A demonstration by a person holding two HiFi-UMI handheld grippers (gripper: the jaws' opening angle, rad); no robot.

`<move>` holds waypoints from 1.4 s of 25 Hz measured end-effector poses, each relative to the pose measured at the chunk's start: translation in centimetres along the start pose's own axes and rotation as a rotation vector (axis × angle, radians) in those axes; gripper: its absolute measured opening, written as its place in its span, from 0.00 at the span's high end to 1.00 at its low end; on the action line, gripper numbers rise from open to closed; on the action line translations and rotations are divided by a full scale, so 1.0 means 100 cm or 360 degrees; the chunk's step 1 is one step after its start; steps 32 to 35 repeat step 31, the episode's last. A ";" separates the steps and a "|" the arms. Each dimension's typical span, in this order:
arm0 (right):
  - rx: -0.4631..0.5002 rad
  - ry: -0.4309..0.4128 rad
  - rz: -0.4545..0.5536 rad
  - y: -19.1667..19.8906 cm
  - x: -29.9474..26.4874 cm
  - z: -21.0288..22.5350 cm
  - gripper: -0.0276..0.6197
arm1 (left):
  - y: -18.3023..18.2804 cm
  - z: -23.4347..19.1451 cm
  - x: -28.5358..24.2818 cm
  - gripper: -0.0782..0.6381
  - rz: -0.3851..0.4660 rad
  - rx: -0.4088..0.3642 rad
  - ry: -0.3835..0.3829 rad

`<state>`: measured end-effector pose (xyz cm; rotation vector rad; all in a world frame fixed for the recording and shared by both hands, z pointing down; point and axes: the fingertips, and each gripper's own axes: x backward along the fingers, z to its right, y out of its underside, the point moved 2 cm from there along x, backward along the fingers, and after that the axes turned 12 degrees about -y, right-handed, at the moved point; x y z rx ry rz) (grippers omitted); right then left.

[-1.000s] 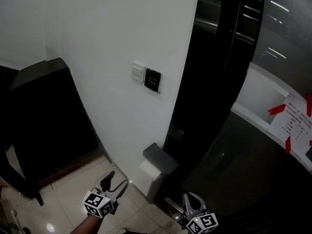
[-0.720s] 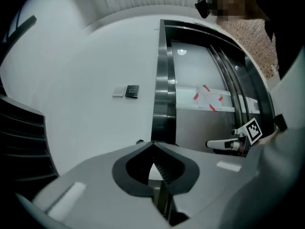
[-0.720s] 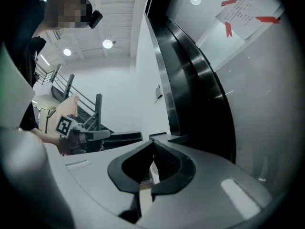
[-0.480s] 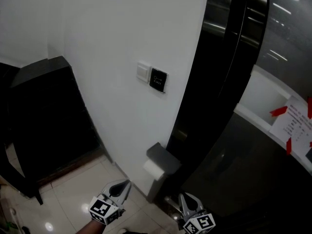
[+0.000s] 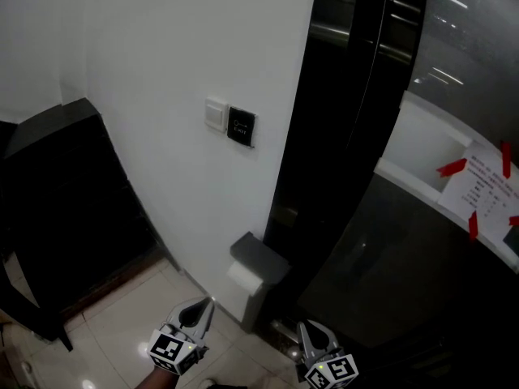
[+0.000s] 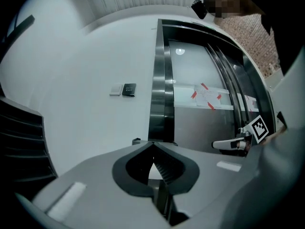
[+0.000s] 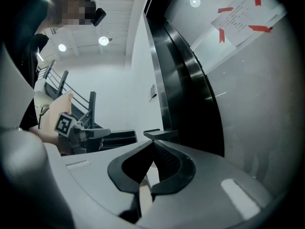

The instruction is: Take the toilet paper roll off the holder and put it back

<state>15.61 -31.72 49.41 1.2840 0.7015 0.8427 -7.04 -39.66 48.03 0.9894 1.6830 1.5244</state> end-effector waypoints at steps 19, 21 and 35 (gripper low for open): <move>0.0017 -0.0015 0.0004 0.002 0.001 0.002 0.94 | 0.004 0.008 -0.004 0.89 -0.0032 -0.0063 0.0050; 0.0016 -0.0005 -0.0004 0.003 0.002 0.004 0.94 | 0.000 0.008 -0.003 0.89 -0.0030 -0.0058 0.0053; 0.0062 -0.0026 -0.0034 0.000 -0.004 0.000 0.94 | 0.008 -0.008 0.000 0.89 -0.0043 -0.0023 0.0005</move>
